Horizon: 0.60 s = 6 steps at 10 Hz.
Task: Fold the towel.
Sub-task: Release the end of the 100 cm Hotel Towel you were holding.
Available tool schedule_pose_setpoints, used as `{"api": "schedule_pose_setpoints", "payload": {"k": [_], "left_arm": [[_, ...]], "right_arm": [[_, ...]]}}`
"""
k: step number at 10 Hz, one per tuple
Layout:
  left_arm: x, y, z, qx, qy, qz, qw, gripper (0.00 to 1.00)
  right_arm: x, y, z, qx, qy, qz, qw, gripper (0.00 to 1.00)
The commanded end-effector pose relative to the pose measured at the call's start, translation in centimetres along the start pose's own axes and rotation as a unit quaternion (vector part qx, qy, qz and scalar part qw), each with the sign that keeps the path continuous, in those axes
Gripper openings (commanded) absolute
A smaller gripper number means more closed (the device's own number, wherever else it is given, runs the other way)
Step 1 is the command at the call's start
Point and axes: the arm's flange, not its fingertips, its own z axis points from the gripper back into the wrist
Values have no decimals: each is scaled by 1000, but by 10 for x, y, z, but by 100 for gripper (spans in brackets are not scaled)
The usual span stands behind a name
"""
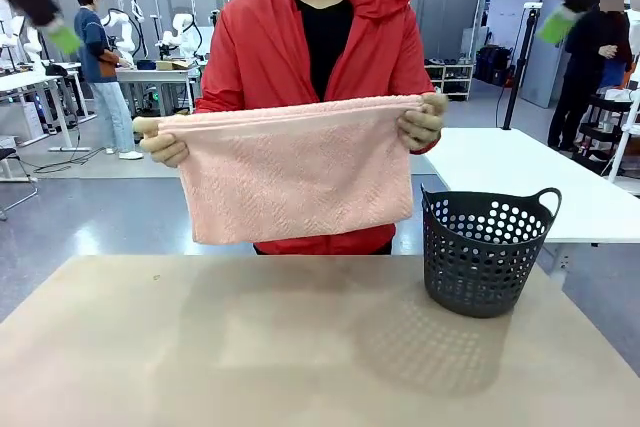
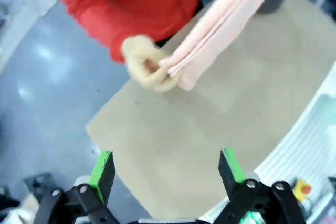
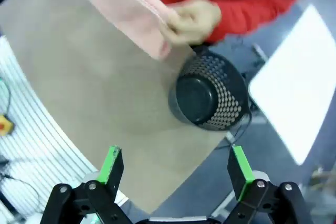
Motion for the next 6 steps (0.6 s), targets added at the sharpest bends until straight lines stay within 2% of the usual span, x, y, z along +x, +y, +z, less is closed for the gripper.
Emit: {"api": "schedule_pose_setpoints", "payload": {"k": [1,2,3,4,5,6], "left_arm": [[-30,-2,-6,67,2,85,994,100],[-38,4,-8,84,-9,120,989,100],[-38,5,-11,68,-23,125,990,100],[-37,1,-15,77,-9,91,993,100],[-41,19,0,54,-6,117,992,100],[-41,19,0,54,-6,117,992,100]], "right_arm": [[-12,9,-10,-65,-6,-102,993,100],[-16,6,-11,-76,-16,-129,989,100],[-12,5,-17,-68,-17,-131,989,100],[-5,4,-25,-61,2,-122,991,100],[-18,-9,-5,-50,-14,-120,991,100],[-18,-9,-5,-50,-14,-120,991,100]]}}
